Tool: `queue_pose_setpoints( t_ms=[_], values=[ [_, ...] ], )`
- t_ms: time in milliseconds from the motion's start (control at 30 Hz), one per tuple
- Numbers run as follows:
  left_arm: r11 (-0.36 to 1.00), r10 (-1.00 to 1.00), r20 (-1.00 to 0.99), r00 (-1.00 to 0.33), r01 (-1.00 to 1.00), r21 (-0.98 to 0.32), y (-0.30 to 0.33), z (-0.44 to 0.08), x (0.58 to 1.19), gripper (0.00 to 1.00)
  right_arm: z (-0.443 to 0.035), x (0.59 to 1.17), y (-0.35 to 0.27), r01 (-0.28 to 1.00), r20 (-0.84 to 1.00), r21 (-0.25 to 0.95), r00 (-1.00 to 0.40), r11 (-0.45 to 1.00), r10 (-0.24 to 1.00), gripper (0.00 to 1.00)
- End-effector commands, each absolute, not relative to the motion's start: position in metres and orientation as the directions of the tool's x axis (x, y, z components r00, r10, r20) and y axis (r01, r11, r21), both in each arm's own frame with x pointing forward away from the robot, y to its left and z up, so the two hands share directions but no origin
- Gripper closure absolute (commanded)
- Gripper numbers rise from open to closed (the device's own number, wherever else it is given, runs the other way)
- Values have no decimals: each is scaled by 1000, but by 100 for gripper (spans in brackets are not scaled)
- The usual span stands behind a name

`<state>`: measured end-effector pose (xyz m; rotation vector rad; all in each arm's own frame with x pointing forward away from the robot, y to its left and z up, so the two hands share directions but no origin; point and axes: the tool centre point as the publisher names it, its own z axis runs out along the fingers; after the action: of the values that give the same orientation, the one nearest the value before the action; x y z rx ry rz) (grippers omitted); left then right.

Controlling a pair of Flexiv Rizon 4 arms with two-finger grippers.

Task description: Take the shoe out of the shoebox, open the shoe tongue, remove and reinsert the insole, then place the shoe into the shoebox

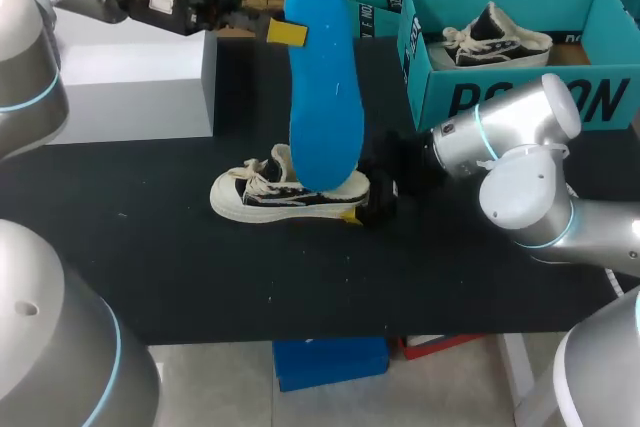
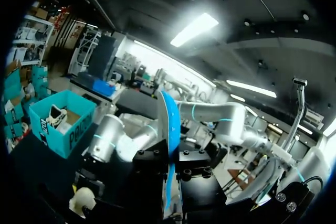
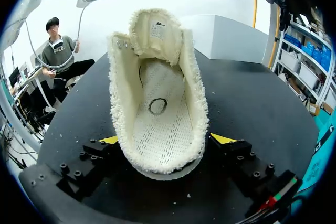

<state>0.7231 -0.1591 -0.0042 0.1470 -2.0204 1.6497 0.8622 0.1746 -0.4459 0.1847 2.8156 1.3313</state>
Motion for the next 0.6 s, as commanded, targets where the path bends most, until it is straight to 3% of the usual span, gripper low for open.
queue_pose_setpoints(
  t_ms=[33,167,600],
  values=[
    [249,237,455,-858,-399,-882,-160,-5,723,100,-424,863,154,108,41,691,-993,715,111,0],
    [249,237,455,-858,-399,-882,-160,-5,723,100,-411,864,141,105,36,623,-994,775,106,0],
    [249,237,455,-858,-399,-882,-160,-5,723,100,-372,866,126,104,-5,210,-994,972,107,0]
  ],
)
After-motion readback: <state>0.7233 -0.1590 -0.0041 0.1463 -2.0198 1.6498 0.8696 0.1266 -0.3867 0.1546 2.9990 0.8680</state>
